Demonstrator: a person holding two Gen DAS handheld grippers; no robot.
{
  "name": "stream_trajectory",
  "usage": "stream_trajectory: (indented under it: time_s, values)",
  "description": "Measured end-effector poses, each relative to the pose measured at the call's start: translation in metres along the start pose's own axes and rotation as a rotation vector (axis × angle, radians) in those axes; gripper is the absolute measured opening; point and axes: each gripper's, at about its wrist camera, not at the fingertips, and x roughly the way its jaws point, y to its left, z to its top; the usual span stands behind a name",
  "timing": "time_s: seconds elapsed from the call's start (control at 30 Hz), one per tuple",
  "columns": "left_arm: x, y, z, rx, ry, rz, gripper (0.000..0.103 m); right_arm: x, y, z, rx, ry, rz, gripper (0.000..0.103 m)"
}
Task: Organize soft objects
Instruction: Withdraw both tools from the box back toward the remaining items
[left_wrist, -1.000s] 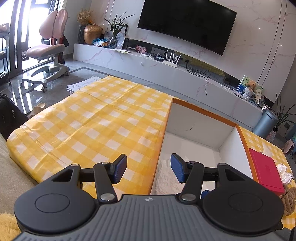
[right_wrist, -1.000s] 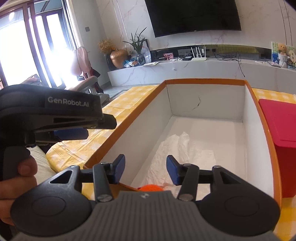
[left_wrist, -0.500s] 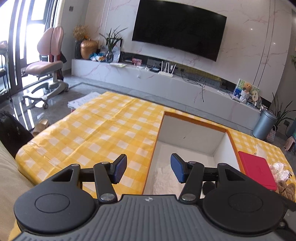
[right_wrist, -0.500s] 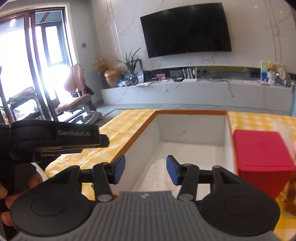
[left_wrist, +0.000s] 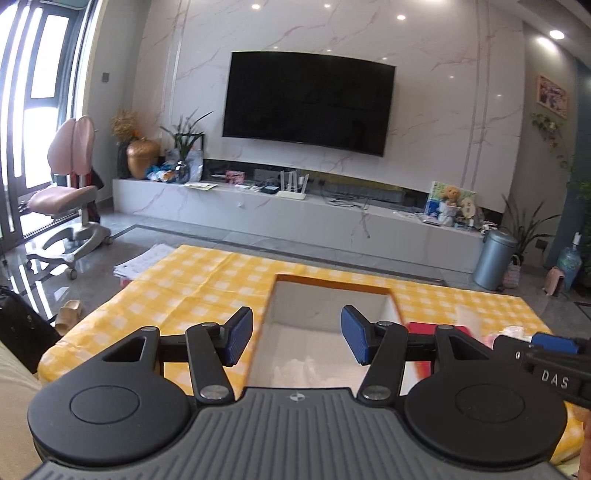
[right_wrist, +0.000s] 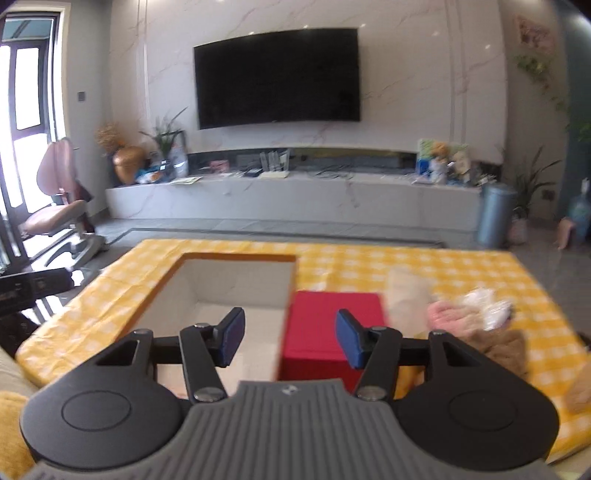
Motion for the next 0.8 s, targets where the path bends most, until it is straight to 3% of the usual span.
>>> stream_trajectory:
  time_s: [0.17,0.3,0.4,0.8]
  values:
    - [-0.004,-0.048,-0.004,0.097,-0.012,-0.069,0.067,-0.026,-0.043,0.003,-0.012,-0.049,-0.077,0.071]
    - [-0.002,-0.103,-0.016,0.212,-0.016,-0.15,0.07,-0.031,-0.082,-0.004,-0.058,-0.064,-0.201,0.073]
    - [0.007,-0.144,-0.028,0.289,0.003,-0.202,0.073,-0.021,-0.123,-0.012,0.033,0.002,-0.219,0.08]
    - [0.075,-0.259,-0.104,0.456,0.183,-0.328,0.074,0.006,-0.25,-0.074,0.38,0.136,-0.266,0.08]
